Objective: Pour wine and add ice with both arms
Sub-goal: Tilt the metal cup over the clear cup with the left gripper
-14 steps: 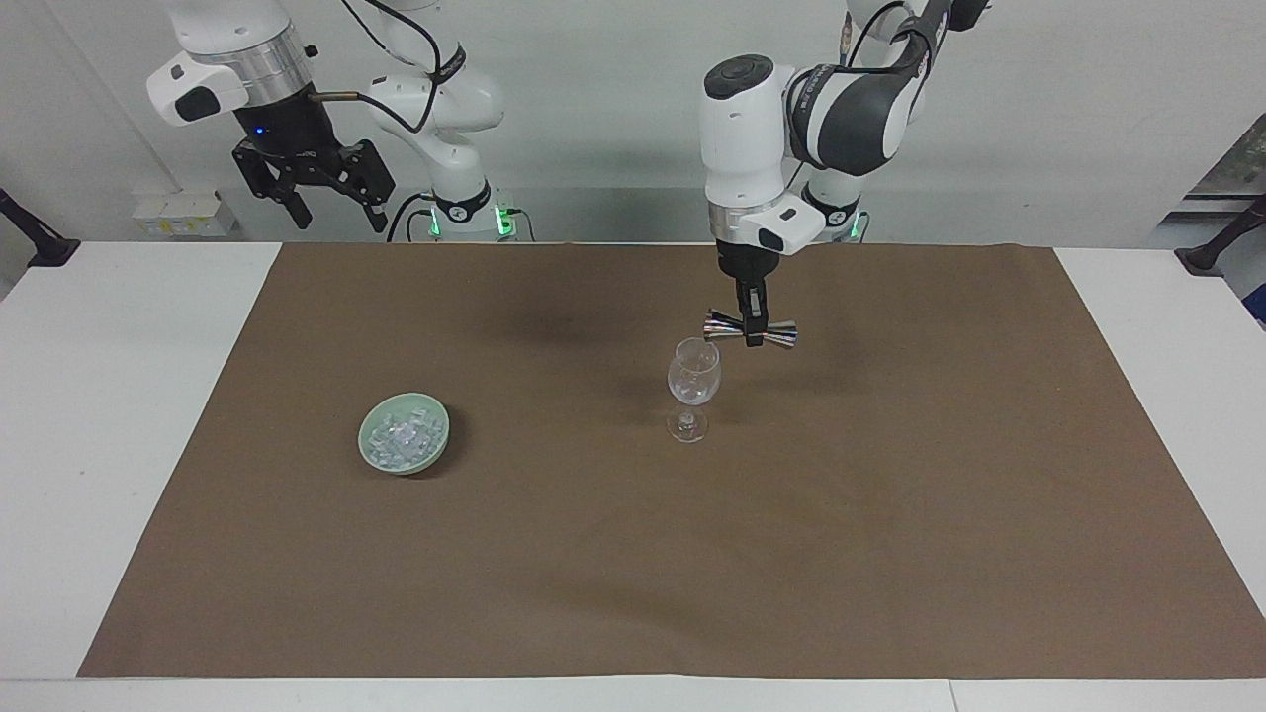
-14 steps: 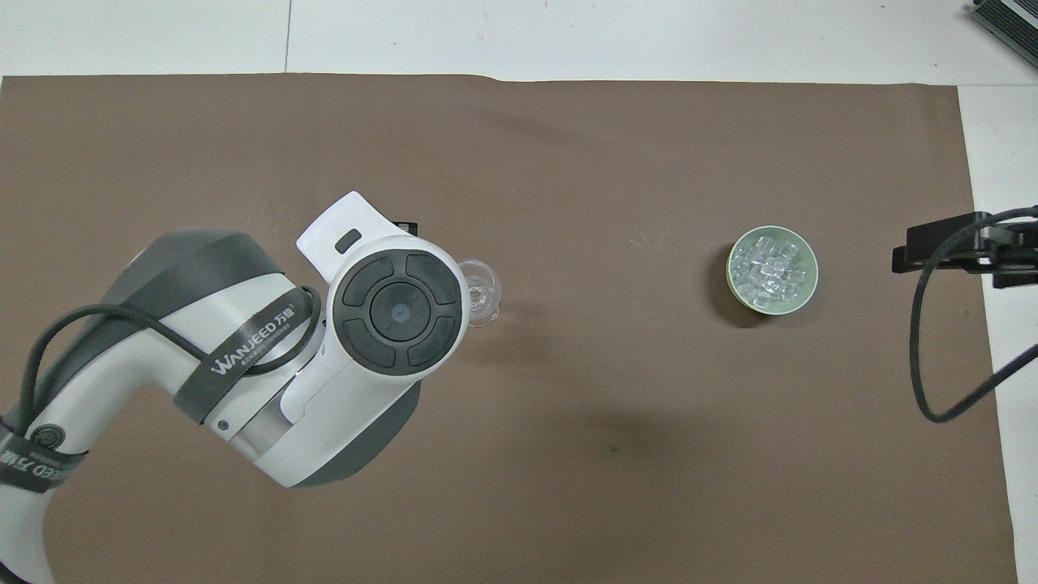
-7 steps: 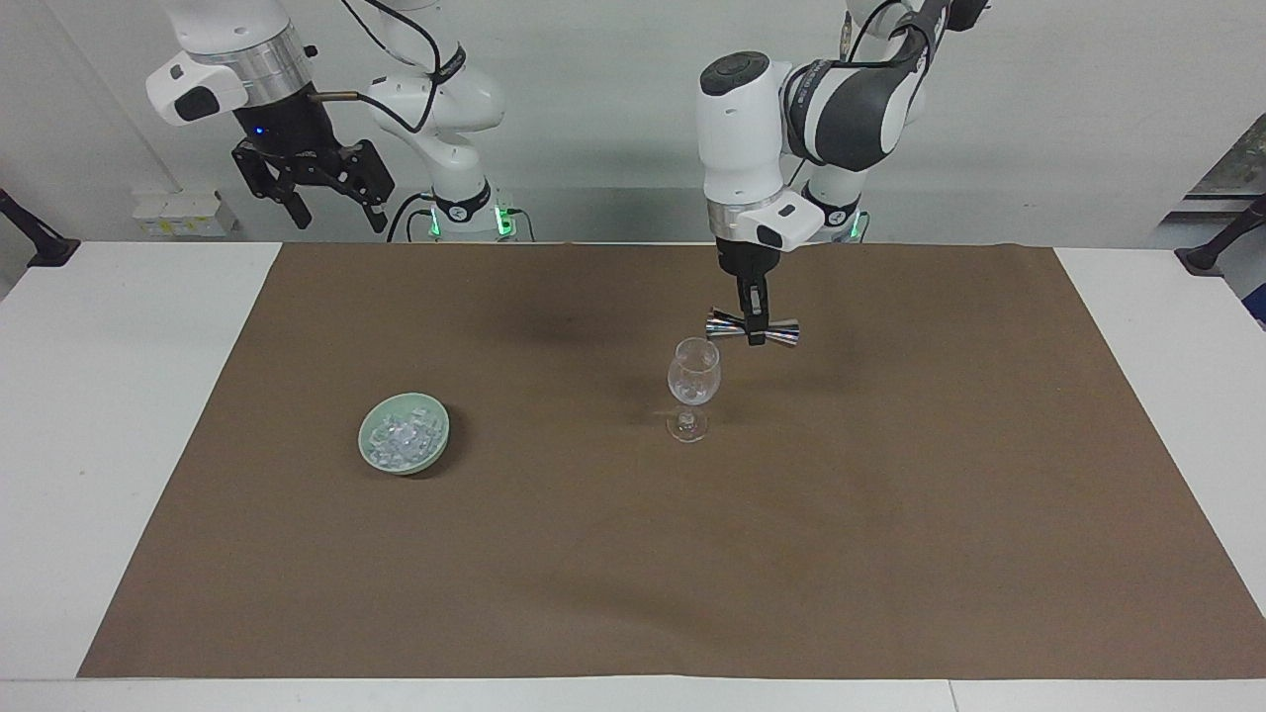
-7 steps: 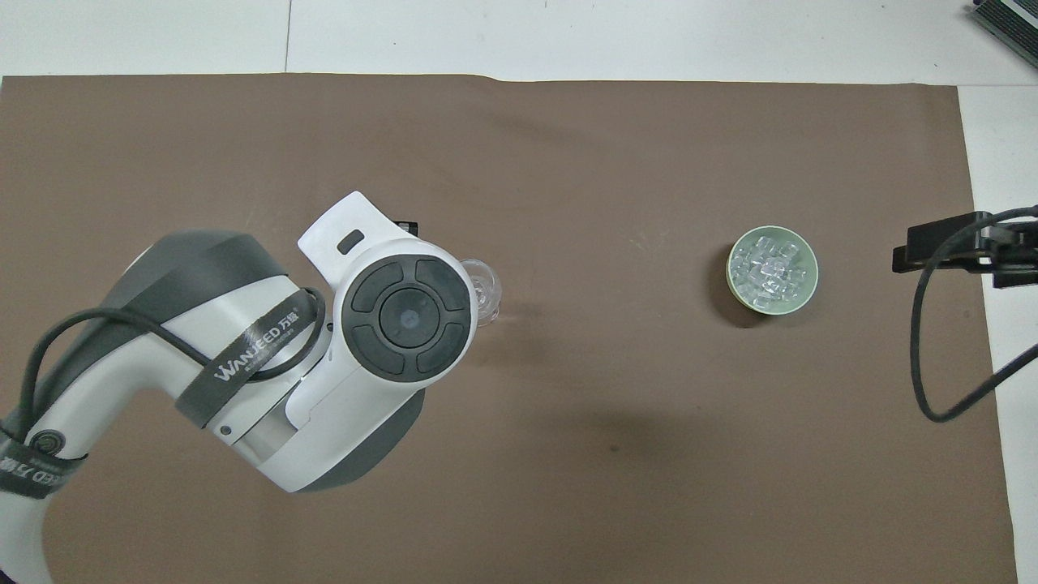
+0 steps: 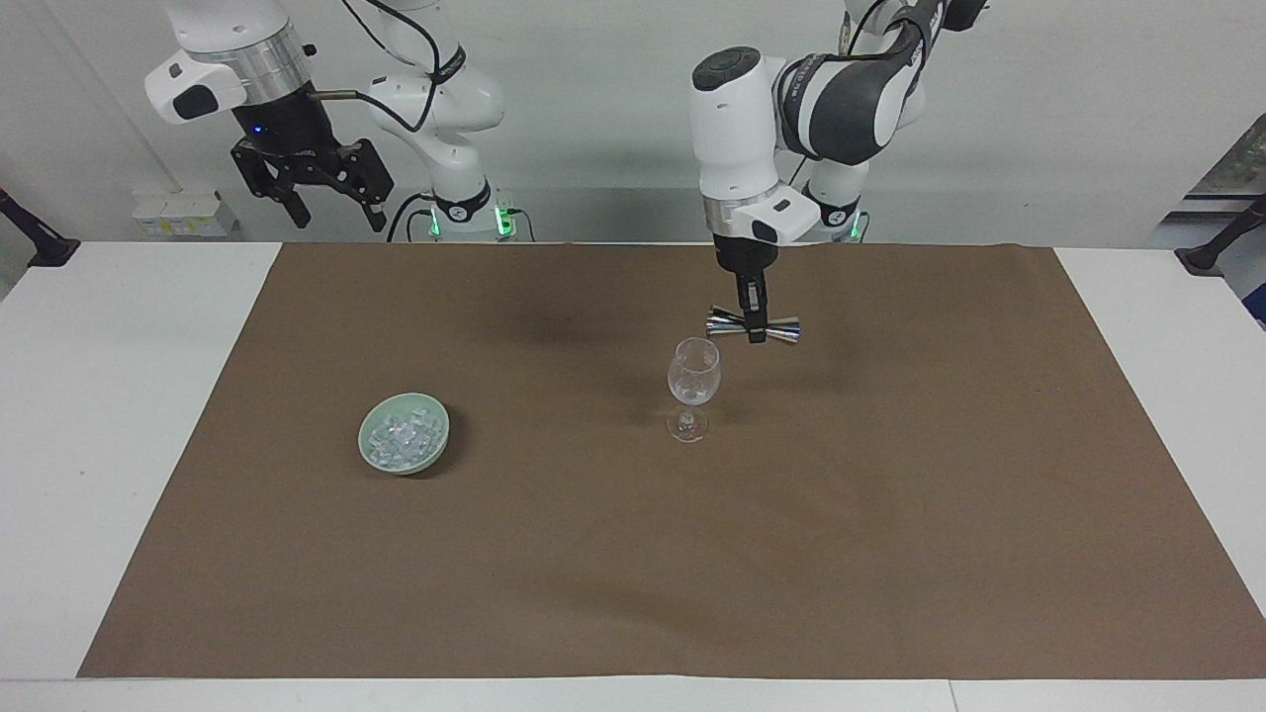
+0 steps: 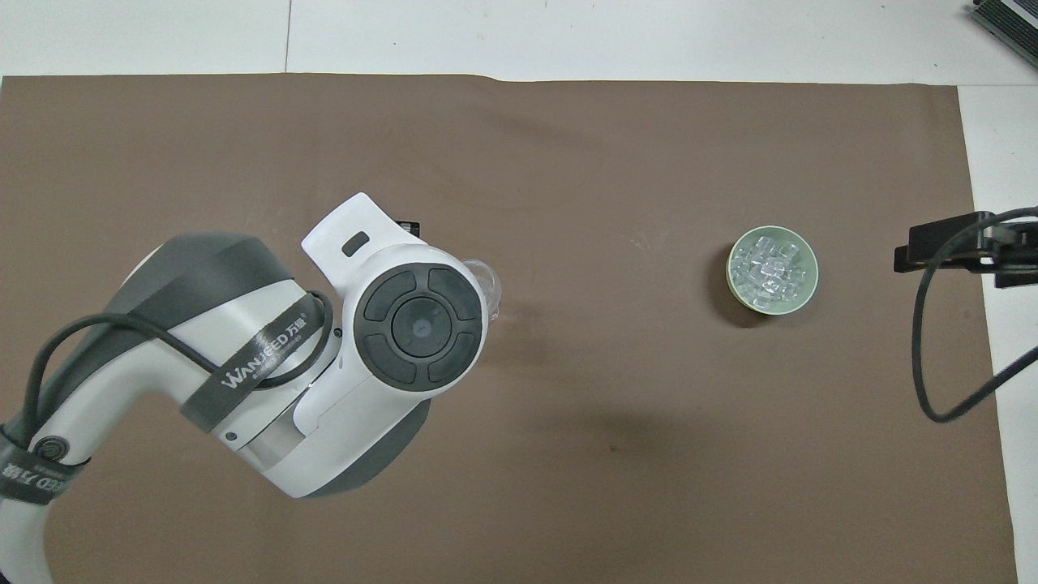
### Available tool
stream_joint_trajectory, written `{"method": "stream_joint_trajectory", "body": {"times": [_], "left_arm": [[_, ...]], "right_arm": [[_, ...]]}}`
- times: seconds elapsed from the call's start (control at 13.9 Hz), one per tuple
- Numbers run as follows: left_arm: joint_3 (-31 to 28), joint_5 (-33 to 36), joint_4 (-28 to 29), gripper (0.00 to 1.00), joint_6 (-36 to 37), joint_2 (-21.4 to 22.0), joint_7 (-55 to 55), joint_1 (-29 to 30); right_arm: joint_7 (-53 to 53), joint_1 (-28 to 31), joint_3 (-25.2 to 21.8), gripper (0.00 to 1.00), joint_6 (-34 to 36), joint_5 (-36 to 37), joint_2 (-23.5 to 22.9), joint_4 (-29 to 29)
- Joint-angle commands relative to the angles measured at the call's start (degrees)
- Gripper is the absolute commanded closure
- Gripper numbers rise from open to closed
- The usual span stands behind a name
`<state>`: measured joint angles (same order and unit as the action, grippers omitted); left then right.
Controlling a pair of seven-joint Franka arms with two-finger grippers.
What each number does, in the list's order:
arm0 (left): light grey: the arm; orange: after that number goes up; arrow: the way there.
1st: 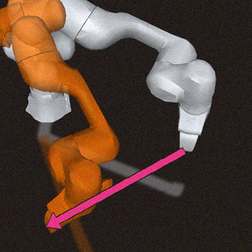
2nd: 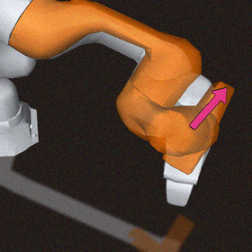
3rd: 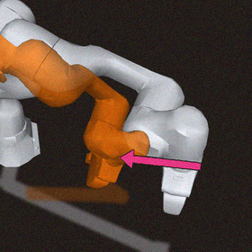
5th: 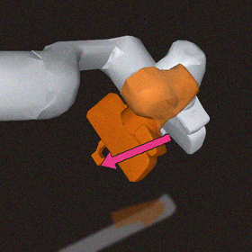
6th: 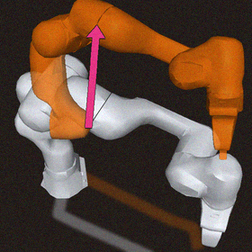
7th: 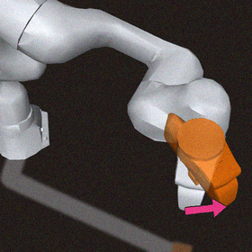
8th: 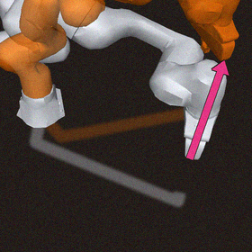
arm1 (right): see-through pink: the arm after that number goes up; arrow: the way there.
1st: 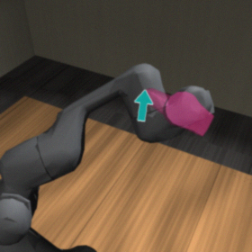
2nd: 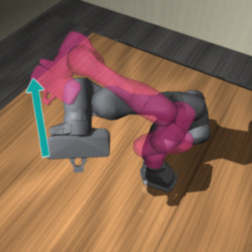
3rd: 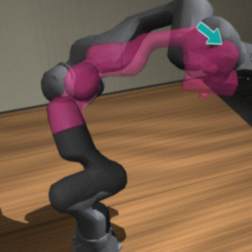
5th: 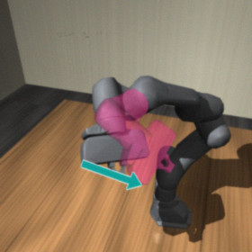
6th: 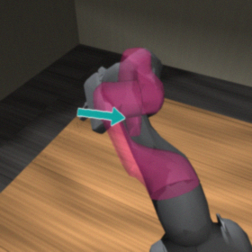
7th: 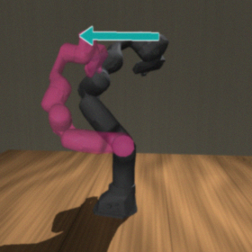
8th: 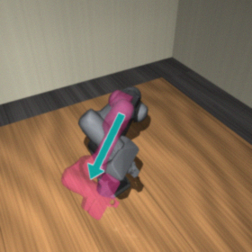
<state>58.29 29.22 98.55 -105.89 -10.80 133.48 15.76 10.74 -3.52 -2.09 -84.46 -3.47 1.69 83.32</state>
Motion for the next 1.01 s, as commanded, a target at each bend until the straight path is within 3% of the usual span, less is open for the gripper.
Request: {"method": "stream_joint_trajectory", "body": {"times": [0.0, 0.94], "left_arm": [[0.33, 2.23, -1.87, 1.00, 2.26, -1.33, 1.17, -1.09], [1.04, 2.68, -2.49, 1.00, 2.88, -2.47, 1.34, -1.09]], "right_arm": [[-0.64, 0.63, -0.54, 0.00, -1.15, -1.63, 1.12, 1.31], [-1.16, 0.71, -0.72, 0.00, -1.24, -1.45, 1.21, 1.40]]}}
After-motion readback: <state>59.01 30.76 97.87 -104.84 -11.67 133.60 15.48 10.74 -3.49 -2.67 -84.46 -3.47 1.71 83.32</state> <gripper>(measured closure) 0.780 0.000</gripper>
